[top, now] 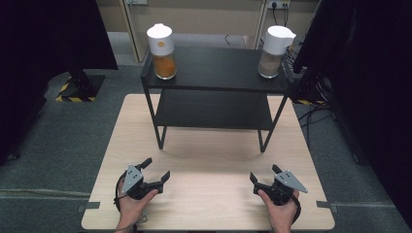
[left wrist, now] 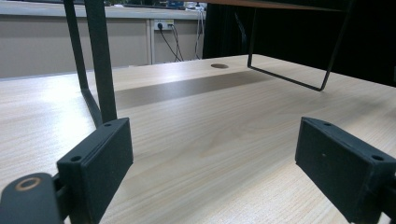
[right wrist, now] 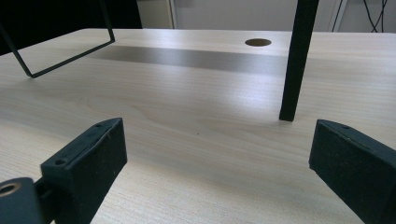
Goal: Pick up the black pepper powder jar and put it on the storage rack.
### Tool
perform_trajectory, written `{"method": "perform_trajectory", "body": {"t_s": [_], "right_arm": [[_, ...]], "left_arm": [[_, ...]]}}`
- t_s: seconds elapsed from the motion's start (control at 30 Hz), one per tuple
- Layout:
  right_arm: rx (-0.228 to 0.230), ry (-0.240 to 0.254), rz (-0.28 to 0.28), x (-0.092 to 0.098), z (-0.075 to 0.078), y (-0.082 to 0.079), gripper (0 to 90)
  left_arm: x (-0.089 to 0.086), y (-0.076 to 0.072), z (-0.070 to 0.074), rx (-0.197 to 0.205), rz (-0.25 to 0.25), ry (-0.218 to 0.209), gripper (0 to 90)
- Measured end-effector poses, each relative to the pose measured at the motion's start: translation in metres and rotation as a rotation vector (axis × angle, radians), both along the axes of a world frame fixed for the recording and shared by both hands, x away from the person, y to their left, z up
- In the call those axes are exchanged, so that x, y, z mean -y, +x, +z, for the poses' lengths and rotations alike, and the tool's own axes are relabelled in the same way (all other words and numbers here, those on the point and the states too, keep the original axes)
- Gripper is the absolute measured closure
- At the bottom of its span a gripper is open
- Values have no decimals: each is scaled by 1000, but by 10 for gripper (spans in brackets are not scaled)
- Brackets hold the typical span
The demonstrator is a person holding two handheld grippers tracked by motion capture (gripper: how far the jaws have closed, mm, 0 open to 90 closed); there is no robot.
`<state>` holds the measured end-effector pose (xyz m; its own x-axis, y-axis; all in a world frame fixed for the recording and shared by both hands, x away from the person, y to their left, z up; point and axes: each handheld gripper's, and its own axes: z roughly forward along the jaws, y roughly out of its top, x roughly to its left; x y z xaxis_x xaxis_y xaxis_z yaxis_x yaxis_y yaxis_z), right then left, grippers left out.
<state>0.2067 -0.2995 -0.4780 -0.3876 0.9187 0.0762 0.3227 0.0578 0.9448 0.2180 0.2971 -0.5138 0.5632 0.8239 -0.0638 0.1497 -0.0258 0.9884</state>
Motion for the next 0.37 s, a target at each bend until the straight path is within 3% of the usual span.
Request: {"method": "perform_trajectory", "body": {"t_s": [0.37], "right_arm": [[-7,2,4,1,1,1,43]], "left_arm": [[1,-1,0,5,-2,5,98]]}}
